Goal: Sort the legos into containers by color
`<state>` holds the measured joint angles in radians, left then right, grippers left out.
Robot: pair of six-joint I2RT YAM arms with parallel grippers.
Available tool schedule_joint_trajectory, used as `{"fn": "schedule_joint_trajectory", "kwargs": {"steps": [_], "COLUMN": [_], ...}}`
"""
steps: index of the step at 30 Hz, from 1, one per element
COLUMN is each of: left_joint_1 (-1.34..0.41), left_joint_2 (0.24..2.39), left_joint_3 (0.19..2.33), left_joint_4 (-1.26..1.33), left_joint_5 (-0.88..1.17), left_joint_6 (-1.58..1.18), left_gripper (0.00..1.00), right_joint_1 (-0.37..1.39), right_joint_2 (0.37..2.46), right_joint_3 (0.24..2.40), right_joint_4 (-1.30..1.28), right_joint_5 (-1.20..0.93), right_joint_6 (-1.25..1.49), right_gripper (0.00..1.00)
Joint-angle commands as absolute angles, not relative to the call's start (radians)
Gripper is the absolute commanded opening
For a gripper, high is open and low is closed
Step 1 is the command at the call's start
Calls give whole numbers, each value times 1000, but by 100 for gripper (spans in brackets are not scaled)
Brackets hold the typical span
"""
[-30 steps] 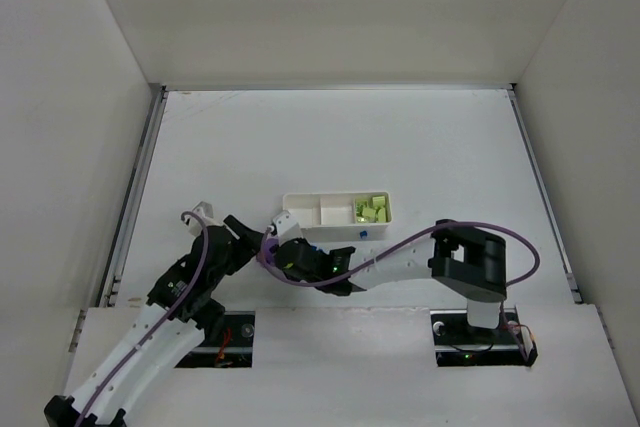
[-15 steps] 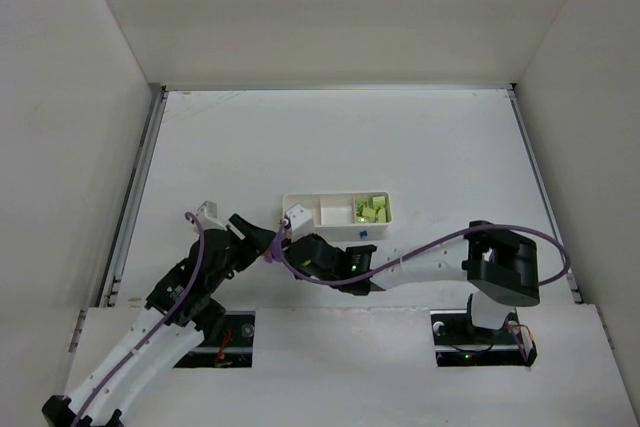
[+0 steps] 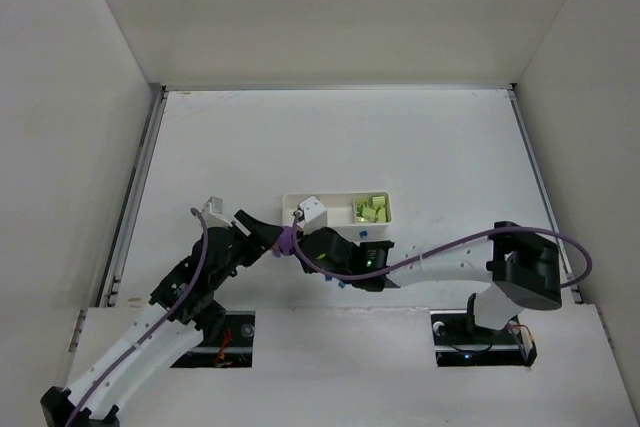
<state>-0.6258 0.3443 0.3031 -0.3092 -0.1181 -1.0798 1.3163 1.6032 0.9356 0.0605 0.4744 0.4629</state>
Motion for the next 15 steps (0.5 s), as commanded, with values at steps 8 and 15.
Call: {"fn": "schedule_joint_trajectory", "kwargs": {"steps": [8,15], "left_joint_1": [-614,-605], "left_joint_2": [416,420], "left_joint_3": [325,337], "left_joint_4": [-209,-204], "left_joint_5": [-84,-74], "left_joint_6": [-1060,-1052], "left_gripper": [60,60], "right_joint_1": [1306,1311], "right_joint_2": [1548,1589], "right_joint_3": [933,934], "right_joint_4": [137,138], "right_joint_5": [460,459], "right_joint_6": [477,485], "right_gripper": [32,31]}}
